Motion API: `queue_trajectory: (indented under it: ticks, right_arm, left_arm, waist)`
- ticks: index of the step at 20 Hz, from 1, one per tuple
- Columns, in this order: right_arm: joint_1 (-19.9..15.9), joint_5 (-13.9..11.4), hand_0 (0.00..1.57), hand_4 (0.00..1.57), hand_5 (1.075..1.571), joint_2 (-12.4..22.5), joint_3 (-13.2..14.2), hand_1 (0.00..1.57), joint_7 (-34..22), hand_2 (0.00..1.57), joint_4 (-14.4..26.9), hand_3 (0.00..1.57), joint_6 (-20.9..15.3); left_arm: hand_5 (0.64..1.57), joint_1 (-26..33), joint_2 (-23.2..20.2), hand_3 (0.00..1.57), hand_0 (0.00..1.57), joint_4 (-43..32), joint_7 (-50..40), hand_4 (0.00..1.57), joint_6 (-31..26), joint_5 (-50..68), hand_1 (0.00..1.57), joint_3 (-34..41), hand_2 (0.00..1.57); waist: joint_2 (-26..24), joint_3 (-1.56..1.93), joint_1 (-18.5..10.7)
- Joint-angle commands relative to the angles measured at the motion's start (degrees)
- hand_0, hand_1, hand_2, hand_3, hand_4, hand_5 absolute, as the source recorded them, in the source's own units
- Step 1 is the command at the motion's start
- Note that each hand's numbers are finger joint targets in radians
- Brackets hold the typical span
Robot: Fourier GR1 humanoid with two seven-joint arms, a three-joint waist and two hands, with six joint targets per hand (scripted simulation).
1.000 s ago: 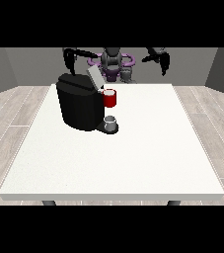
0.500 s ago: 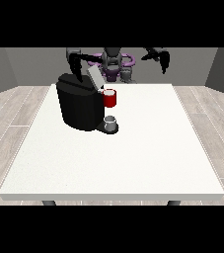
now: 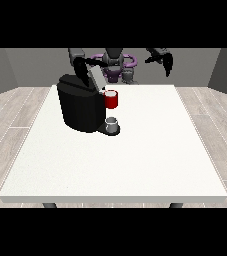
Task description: Insert the coffee pod into the coffee machine and close the lid
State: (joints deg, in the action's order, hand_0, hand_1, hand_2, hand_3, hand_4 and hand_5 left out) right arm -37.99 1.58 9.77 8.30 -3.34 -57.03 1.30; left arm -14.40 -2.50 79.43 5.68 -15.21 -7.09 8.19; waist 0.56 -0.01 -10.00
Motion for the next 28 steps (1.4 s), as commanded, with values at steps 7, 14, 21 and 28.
queue_trajectory:
  ticks: [7, 14, 21, 28]
  right_arm:
    - [-6.86, -2.98, 0.00, 0.12, 1.571, -0.44, -4.31, 0.00, -3.96, 0.00, -0.54, 0.00, 1.09]
    - [-13.35, -4.41, 0.00, 0.00, 1.571, 0.81, -3.36, 0.00, -3.13, 0.00, 0.70, 0.00, -1.08]
    - [-15.11, -9.42, 0.00, 0.09, 1.571, -0.21, -7.20, 0.00, -4.21, 0.00, -1.33, 0.00, -4.13]
    - [-19.09, -10.49, 0.00, 0.24, 1.571, 4.04, -5.84, 0.00, -8.17, 0.00, -4.67, 0.00, -3.78]
  left_arm:
    - [1.571, 2.93, -2.20, 0.00, 0.00, -0.14, 2.38, 0.36, 0.85, -0.54, 0.00, 0.49, 0.00]
    - [1.571, -1.34, -1.40, 0.00, 0.00, 1.96, -1.33, 0.36, 0.52, 0.04, 0.00, -1.16, 0.00]
    - [1.571, -3.43, -0.70, 0.00, 0.00, 2.43, -2.02, 0.36, -0.33, -1.08, 0.00, -3.89, 0.00]
    - [1.571, -5.80, -0.83, 0.00, 0.00, 1.80, 0.38, 0.40, -0.58, -0.79, 0.00, -3.78, 0.00]
  waist:
    - [0.36, -0.01, 0.68]
    - [4.52, 0.00, -3.86]
    - [6.13, 0.00, -8.09]
    - [10.09, -0.02, -11.90]
